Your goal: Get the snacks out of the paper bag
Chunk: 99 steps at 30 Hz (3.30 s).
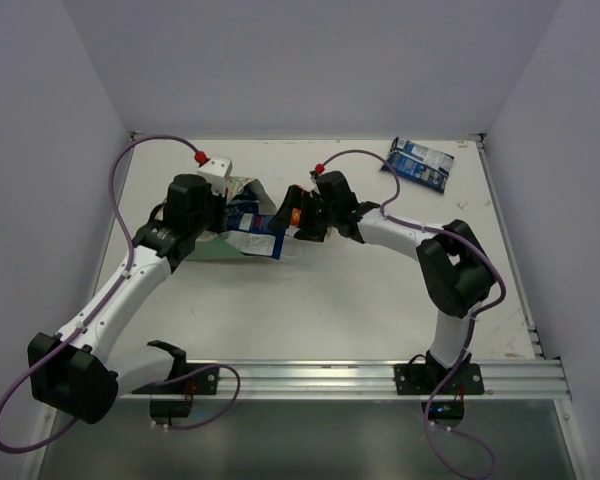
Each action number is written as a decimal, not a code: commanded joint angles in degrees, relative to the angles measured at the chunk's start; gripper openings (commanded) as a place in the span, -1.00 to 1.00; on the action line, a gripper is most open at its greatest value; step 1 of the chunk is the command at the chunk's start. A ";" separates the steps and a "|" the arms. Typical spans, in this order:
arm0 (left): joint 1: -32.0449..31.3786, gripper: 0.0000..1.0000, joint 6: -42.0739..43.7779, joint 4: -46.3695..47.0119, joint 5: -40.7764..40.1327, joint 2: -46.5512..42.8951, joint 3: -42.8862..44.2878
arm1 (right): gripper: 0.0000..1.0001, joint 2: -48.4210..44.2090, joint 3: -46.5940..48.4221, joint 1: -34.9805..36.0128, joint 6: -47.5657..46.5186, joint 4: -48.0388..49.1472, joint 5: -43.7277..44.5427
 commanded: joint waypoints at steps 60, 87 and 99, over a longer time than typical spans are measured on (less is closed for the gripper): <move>1.38 -1.00 2.21 -2.05 1.36 -3.26 1.50 | 0.90 -36.04 -17.13 -22.20 -21.30 -7.82 24.07; 1.38 -1.00 3.62 -1.80 9.10 -7.66 -2.46 | 0.72 13.08 11.87 15.03 13.22 11.82 11.05; 1.46 -1.00 1.42 -0.48 8.05 -9.50 -5.27 | -0.46 16.44 14.34 15.38 10.59 18.42 6.39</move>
